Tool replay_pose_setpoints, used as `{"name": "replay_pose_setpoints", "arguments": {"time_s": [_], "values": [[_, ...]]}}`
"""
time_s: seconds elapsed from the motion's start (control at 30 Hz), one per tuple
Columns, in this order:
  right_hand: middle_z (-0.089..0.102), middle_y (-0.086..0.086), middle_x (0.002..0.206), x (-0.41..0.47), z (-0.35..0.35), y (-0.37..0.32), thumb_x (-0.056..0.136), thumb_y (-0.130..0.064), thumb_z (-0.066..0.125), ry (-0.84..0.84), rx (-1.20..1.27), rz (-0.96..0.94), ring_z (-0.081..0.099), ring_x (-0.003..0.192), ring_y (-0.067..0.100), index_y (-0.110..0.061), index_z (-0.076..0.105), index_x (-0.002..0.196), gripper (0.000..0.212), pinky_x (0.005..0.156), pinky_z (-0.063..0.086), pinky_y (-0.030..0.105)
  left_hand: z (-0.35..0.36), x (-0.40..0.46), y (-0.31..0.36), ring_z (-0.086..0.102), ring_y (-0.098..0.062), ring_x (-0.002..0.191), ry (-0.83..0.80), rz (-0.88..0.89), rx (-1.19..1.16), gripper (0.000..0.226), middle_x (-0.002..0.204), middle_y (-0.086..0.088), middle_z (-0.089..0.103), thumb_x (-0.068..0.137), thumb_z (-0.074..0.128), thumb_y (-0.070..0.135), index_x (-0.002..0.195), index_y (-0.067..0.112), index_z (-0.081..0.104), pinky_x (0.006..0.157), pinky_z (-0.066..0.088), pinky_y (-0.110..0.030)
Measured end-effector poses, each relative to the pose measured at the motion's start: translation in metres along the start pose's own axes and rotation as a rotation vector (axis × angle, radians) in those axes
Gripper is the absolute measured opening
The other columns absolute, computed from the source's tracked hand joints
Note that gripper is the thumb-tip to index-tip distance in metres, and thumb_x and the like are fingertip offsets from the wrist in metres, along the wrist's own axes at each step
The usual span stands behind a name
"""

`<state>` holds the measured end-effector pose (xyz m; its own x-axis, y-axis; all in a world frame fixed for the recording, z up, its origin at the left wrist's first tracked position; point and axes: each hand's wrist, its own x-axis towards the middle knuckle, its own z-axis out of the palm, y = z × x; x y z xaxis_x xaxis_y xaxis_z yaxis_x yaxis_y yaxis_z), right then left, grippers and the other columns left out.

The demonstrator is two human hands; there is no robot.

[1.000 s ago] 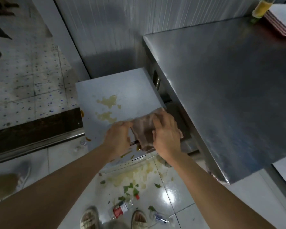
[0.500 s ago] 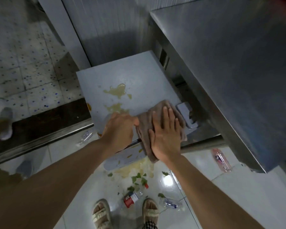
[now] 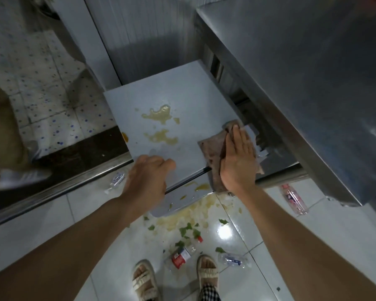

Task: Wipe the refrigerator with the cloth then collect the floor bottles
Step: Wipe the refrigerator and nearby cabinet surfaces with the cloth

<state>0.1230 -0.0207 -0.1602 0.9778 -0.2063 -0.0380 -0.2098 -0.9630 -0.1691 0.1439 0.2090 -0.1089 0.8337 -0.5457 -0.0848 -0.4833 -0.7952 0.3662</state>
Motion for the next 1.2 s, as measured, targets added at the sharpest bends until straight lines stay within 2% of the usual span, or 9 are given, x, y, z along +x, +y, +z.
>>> {"name": "replay_pose_setpoints", "arguments": {"time_s": [0.1, 0.2, 0.37, 0.53, 0.67, 0.83, 0.93, 1.03, 1.2], "values": [[0.021, 0.023, 0.154, -0.035, 0.012, -0.04, 0.094, -0.051, 0.019, -0.006, -0.022, -0.042, 0.016, 0.143, 0.039, -0.02, 0.031, 0.148, 0.063, 0.116, 0.018, 0.053, 0.0, -0.004, -0.005, 0.055, -0.031, 0.089, 0.01, 0.001, -0.033, 0.043, 0.098, -0.01, 0.064, 0.072, 0.056, -0.007, 0.11, 0.012, 0.062, 0.08, 0.044, -0.039], [0.02, 0.022, 0.154, -0.066, 0.024, -0.074, 0.094, -0.056, 0.021, 0.005, 0.01, -0.115, 0.013, 0.144, 0.039, -0.026, 0.033, 0.147, 0.062, 0.117, 0.01, 0.052, -0.005, -0.013, -0.01, 0.059, -0.029, 0.085, 0.067, -0.063, -0.098, 0.028, 0.091, -0.006, 0.067, 0.075, 0.056, -0.002, 0.099, 0.011, 0.063, 0.077, 0.046, -0.039], [0.013, 0.014, 0.158, -0.064, 0.02, -0.049, 0.094, -0.056, 0.021, -0.076, -0.077, -0.296, 0.006, 0.146, 0.033, -0.02, 0.025, 0.149, 0.066, 0.116, 0.014, 0.053, -0.005, -0.02, -0.019, 0.057, -0.032, 0.092, 0.112, -0.118, -0.08, 0.036, 0.098, -0.01, 0.064, 0.072, 0.06, -0.005, 0.105, 0.009, 0.061, 0.08, 0.046, -0.038], [0.012, 0.02, 0.157, 0.001, 0.003, 0.01, 0.093, -0.044, 0.017, -0.039, -0.145, -0.012, 0.01, 0.145, 0.034, -0.005, 0.018, 0.149, 0.069, 0.118, 0.005, 0.045, 0.002, -0.017, -0.028, 0.054, -0.028, 0.101, 0.081, -0.086, -0.074, 0.045, 0.107, -0.007, 0.061, 0.074, 0.061, -0.006, 0.115, 0.012, 0.056, 0.092, 0.044, -0.042], [0.012, 0.025, 0.155, -0.021, 0.015, -0.032, 0.092, -0.044, 0.016, -0.013, -0.056, 0.064, 0.012, 0.144, 0.04, -0.002, 0.02, 0.149, 0.07, 0.118, 0.011, 0.05, 0.004, -0.02, -0.036, 0.049, -0.027, 0.112, 0.041, -0.124, -0.112, 0.052, 0.123, -0.004, 0.055, 0.079, 0.057, -0.002, 0.126, 0.019, 0.049, 0.097, 0.041, -0.042], [0.018, 0.028, 0.153, -0.086, 0.035, -0.115, 0.094, -0.052, 0.025, -0.004, 0.04, -0.117, 0.011, 0.142, 0.045, -0.001, 0.031, 0.145, 0.072, 0.116, 0.014, 0.055, -0.007, -0.03, -0.055, 0.044, -0.025, 0.124, 0.081, -0.243, -0.142, 0.057, 0.131, -0.002, 0.052, 0.08, 0.055, 0.0, 0.132, 0.022, 0.045, 0.105, 0.036, -0.038], [0.014, 0.031, 0.153, -0.095, 0.04, -0.147, 0.087, -0.06, 0.039, -0.066, 0.017, -0.11, 0.008, 0.142, 0.046, -0.002, 0.026, 0.147, 0.085, 0.115, 0.012, 0.056, -0.017, -0.035, -0.069, 0.047, -0.026, 0.121, 0.094, -0.25, -0.141, 0.055, 0.128, -0.004, 0.056, 0.077, 0.052, -0.004, 0.128, 0.018, 0.05, 0.102, 0.038, -0.038], [0.008, 0.032, 0.153, -0.073, 0.04, -0.164, 0.08, -0.045, 0.052, -0.1, -0.051, -0.09, 0.004, 0.141, 0.049, -0.001, 0.021, 0.148, 0.088, 0.115, 0.009, 0.058, -0.027, -0.031, -0.08, 0.051, -0.028, 0.114, 0.101, -0.217, -0.12, 0.051, 0.12, -0.008, 0.059, 0.076, 0.053, -0.004, 0.123, 0.014, 0.052, 0.097, 0.041, -0.038], [-0.016, 0.027, 0.154, -0.008, 0.043, -0.184, 0.09, -0.045, 0.041, -0.141, -0.104, -0.167, -0.02, 0.14, 0.043, -0.005, -0.005, 0.15, 0.085, 0.116, -0.007, 0.053, -0.038, -0.023, -0.095, 0.055, -0.028, 0.105, 0.166, -0.186, -0.1, 0.046, 0.108, -0.009, 0.063, 0.073, 0.057, -0.002, 0.117, 0.014, 0.055, 0.089, 0.044, -0.039]]}}
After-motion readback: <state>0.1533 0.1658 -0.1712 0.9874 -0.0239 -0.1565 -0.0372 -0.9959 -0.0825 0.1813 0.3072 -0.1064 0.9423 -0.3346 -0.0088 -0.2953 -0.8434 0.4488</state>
